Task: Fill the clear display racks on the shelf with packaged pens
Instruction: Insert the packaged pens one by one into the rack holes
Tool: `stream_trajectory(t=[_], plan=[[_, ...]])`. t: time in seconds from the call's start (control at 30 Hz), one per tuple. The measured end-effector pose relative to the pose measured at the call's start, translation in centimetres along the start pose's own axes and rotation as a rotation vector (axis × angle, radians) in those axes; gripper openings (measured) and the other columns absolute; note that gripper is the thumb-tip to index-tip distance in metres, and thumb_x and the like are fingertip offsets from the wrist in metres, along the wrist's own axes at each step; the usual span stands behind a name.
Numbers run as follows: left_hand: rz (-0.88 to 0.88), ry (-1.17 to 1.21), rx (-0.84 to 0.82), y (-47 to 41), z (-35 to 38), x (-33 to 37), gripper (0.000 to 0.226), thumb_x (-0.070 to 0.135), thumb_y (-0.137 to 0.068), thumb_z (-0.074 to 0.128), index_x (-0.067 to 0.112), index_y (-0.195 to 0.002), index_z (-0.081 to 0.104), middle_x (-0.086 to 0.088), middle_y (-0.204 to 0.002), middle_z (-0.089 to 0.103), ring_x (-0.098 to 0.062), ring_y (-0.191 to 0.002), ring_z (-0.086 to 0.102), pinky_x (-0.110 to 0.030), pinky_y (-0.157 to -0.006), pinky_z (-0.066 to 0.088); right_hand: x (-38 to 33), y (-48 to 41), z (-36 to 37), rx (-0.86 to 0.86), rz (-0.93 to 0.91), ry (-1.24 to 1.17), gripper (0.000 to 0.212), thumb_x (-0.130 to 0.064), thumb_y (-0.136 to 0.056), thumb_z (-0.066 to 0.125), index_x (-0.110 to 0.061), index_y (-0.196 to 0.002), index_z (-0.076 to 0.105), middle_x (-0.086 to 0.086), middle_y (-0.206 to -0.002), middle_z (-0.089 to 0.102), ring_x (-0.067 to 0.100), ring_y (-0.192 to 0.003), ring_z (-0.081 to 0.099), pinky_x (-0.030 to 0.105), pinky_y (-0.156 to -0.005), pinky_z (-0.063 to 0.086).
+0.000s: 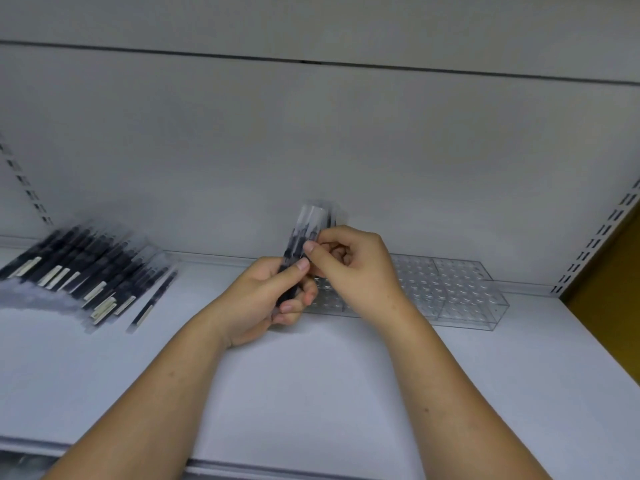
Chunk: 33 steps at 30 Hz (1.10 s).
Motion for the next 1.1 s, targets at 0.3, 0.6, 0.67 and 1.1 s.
stream_trajectory(t=[0.3,0.6,0.67,1.1], plan=[[-0.017,-0.058,0.058,-0.1,-0.6,-0.1,0.042,0.032,-0.102,0.05,0.001,-0.123,0.069,-0.009,-0.073,0.054,-0.012,-0.048,0.031,-0.023,-0.044,0.025,-1.2,-0.3,-2.3,0.286,-0.013,-0.269,0.014,-0.009,-0.102,0.062,-0.004,-0.09,0.066,0.008,-0.077,0.074,0.016,-0.064,0.069,0.021,-0.061,0.05],[0.049,-0.091,0.15,-0.2,-1.4,0.5,0.037,0.036,-0.102,0.053,0.004,-0.112,0.068,0.004,-0.065,0.021,-0.013,-0.053,0.01,-0.021,-0.046,0.01,-0.5,-0.3,-4.5,0.483,-0.172,-0.053,0.005,-0.017,-0.104,0.057,-0.021,-0.104,0.061,-0.006,-0.083,0.071,0.02,-0.077,0.071,0.034,-0.073,0.056],[0.075,-0.054,0.161,-0.3,-1.7,0.6,0.033,0.038,-0.104,0.056,0.007,-0.107,0.066,0.003,-0.065,0.02,-0.012,-0.051,0.01,-0.022,-0.048,0.007,-0.3,-0.4,-4.0,0.439,-0.174,0.059,0.006,-0.018,-0.104,0.058,-0.022,-0.106,0.061,-0.008,-0.085,0.069,0.021,-0.08,0.07,0.033,-0.074,0.056],[0.226,-0.005,0.303,-0.4,-2.8,1.0,0.01,0.021,-0.107,0.04,0.015,-0.103,0.047,-0.003,-0.072,0.044,-0.01,-0.043,0.019,-0.016,-0.05,0.011,1.6,-1.0,-1.9,0.208,-0.1,0.332,0.01,-0.021,-0.102,0.064,-0.012,-0.1,0.066,-0.01,-0.077,0.064,0.006,-0.071,0.061,0.034,-0.072,0.055]])
Point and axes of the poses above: each hand's wrist, its own y-axis away from the middle knuckle, its own z-axis out of the palm, x = y × z, the point moved 5 cm from there along -y, towards the middle knuckle
